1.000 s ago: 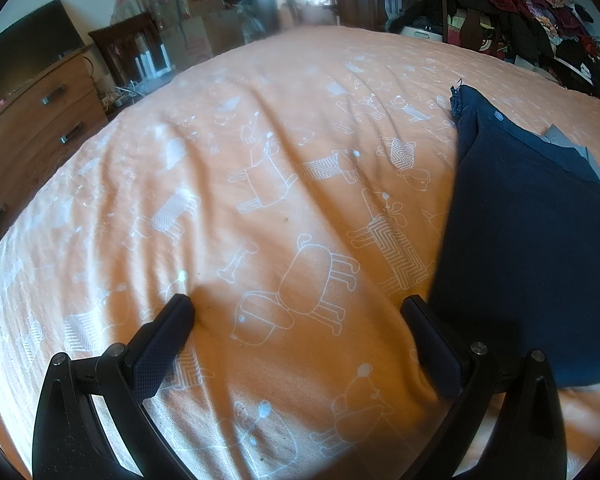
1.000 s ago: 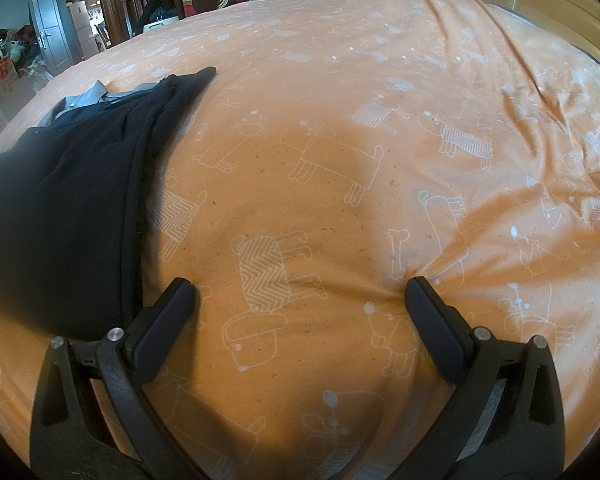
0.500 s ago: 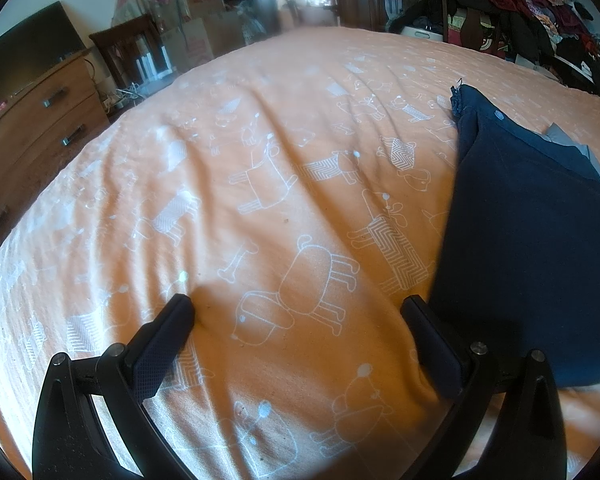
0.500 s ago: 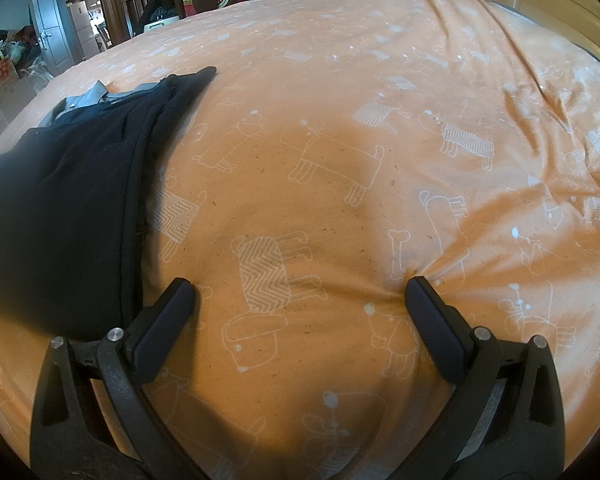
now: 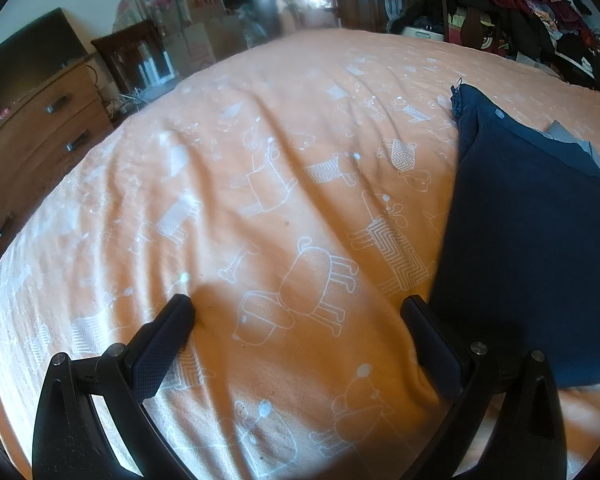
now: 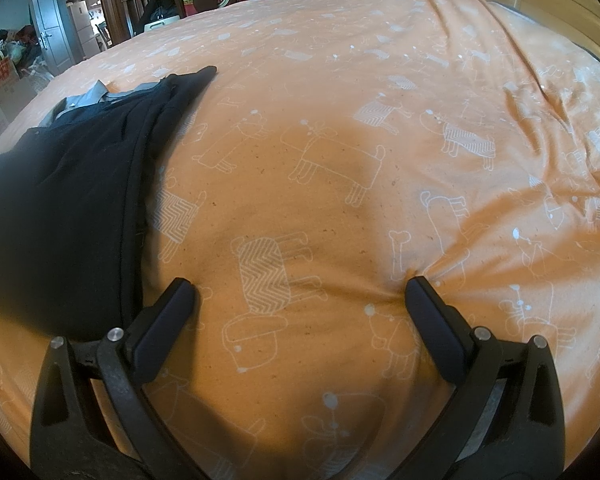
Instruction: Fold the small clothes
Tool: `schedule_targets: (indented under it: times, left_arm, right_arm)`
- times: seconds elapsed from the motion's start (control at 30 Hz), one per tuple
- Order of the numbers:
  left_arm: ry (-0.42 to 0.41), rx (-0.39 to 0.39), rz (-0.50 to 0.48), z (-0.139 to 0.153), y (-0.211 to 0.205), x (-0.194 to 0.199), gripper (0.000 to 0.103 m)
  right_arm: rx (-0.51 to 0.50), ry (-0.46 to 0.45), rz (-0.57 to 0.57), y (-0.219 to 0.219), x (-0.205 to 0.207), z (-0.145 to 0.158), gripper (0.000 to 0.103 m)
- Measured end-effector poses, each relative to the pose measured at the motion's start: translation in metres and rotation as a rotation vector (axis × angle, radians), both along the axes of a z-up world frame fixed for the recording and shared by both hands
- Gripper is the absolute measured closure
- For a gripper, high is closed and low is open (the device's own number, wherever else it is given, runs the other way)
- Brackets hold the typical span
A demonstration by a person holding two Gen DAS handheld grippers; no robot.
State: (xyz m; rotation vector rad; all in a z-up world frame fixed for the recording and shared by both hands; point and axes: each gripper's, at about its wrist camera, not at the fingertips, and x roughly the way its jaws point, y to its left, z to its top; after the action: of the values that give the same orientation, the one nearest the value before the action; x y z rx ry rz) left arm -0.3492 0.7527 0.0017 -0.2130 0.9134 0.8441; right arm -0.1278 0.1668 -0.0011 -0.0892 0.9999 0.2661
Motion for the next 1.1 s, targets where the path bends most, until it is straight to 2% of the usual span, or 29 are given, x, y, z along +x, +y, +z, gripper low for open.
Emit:
schedule_targets:
  times: [1.1]
  left_arm:
    - [0.008, 0.018, 0.002, -0.0011, -0.0016, 0.0014, 0.0]
  right_arm:
    - [-0.001, 0.002, 0.004, -0.0017, 0.0034, -0.0009, 0.0]
